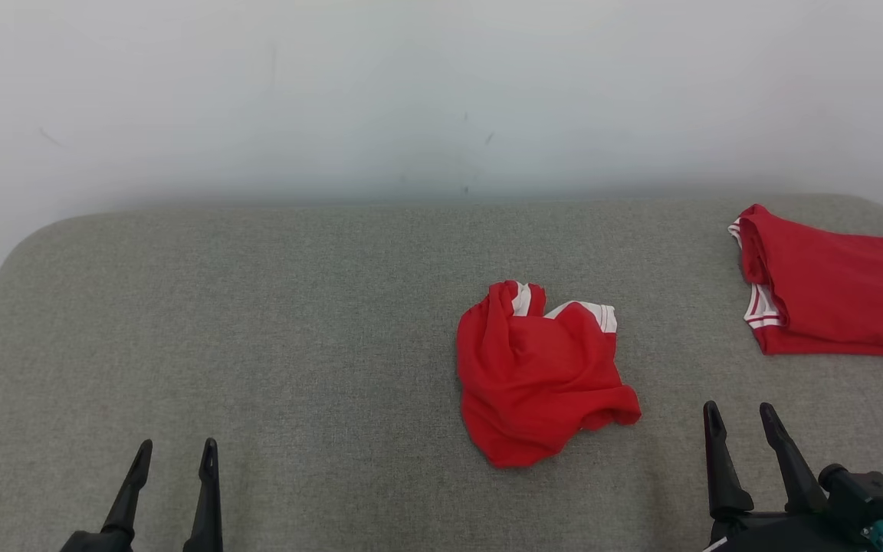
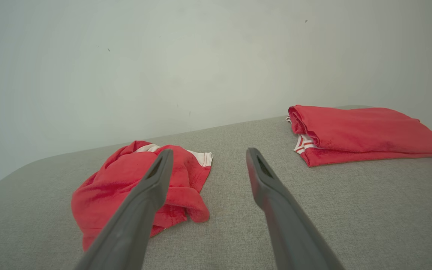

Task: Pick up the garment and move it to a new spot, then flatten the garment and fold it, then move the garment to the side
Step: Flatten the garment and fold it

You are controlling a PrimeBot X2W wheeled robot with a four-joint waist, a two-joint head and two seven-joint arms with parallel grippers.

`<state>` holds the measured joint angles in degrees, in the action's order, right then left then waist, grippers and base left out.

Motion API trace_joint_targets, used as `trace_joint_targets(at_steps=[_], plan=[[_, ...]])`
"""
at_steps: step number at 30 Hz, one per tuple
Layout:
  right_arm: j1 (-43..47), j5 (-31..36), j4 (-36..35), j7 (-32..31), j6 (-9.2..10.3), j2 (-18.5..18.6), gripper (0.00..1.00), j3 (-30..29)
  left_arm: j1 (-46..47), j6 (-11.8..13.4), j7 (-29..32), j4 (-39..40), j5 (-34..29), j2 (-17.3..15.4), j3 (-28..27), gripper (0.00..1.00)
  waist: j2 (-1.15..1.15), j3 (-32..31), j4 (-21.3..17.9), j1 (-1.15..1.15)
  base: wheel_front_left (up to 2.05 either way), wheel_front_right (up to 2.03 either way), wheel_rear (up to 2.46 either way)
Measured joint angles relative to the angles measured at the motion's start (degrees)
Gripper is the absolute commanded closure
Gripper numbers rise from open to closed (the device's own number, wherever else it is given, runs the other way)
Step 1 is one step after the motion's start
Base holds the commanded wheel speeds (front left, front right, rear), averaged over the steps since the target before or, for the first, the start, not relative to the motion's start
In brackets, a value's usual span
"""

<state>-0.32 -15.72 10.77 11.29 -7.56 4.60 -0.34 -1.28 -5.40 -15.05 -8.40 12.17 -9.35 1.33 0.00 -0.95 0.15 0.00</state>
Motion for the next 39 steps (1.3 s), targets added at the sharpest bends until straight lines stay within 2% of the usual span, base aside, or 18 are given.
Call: trace_joint_targets(at_steps=[6, 16, 28, 39], plan=[[-0.5, -0.2, 0.1, -0.2, 0.00, 0.7, 0.00, 1.7, 0.0, -0.2, 0.0, -0.4, -0.2, 0.3, -0.3, 0.00, 0.00, 0.2, 0.1, 0.00, 0.00, 0.00, 0.00], [-8.9, -0.8, 3.9, -1.4, 0.00, 6.0, 0.00, 3.9, 0.9, -0.5, 0.0, -1.0, -1.2, 1.2, 0.5, 0.00, 0.00, 2.2, 1.0, 0.00, 0.00, 0.00, 0.00], [-27.3, -1.2, 20.4, -5.8, 0.00, 12.7, 0.00, 6.6, 6.9, -1.2, 0.0, -2.5, -2.0, 2.6, 3.9, 0.00, 0.00, 7.0, 6.1, 0.01, 0.00, 0.00, 0.00], [-38.2, -1.2, 39.6, -7.0, 0.00, 13.3, 0.00, 8.8, 11.1, -1.7, 0.0, -3.4, -1.9, 3.4, 5.8, 0.00, 0.00, 11.7, 11.7, 0.02, 0.00, 0.00, 0.00]])
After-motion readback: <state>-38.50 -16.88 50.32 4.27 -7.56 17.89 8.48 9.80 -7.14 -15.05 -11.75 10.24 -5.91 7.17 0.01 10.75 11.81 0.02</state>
